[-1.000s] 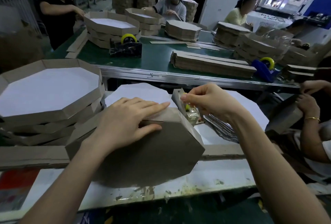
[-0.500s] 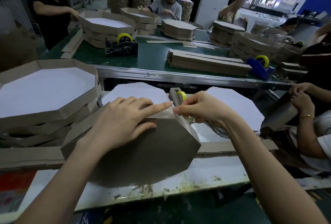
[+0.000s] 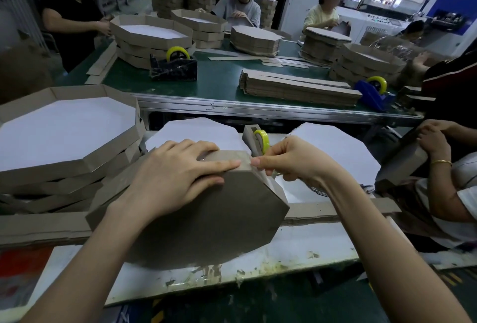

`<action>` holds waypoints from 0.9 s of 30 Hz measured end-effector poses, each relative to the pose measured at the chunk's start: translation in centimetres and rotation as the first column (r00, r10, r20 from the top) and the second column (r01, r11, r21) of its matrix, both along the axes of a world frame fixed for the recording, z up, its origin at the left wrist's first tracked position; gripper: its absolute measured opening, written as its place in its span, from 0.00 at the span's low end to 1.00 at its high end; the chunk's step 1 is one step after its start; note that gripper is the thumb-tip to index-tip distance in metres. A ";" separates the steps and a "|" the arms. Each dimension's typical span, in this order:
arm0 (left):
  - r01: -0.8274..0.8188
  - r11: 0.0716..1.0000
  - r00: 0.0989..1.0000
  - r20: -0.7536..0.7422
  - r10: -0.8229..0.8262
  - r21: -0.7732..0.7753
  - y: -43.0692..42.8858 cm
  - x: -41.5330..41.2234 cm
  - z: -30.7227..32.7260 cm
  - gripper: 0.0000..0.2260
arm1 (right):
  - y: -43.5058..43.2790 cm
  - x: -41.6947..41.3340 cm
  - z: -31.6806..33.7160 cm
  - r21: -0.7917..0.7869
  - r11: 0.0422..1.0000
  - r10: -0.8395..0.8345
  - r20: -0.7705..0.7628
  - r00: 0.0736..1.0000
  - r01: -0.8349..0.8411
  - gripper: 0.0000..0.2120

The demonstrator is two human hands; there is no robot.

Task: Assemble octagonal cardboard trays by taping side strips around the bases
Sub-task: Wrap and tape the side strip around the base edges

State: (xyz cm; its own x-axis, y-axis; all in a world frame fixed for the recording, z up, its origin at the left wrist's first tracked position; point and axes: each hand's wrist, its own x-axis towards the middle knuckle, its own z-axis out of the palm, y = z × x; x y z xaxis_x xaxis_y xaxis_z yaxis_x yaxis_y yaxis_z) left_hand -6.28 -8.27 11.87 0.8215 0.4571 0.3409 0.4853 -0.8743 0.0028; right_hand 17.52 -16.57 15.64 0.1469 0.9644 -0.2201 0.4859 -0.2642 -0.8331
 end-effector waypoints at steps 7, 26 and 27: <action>-0.005 0.999 1.000 -0.007 0.004 -0.031 -0.5 0.0 0.4 0.21 | 0.4 1.1 -1.5 -0.074 0.996 0.038 -0.059 0.998 -0.043 0.16; 0.019 0.997 1.000 0.018 -0.018 -0.074 -0.3 -0.4 0.3 0.19 | 4.8 2.1 -1.9 -0.180 0.886 0.427 -0.048 0.903 -0.428 0.20; 0.017 0.997 1.000 0.025 -0.016 -0.080 -0.3 -0.3 0.3 0.19 | 5.0 2.4 -2.0 -0.188 0.867 0.453 -0.091 0.887 -0.462 0.21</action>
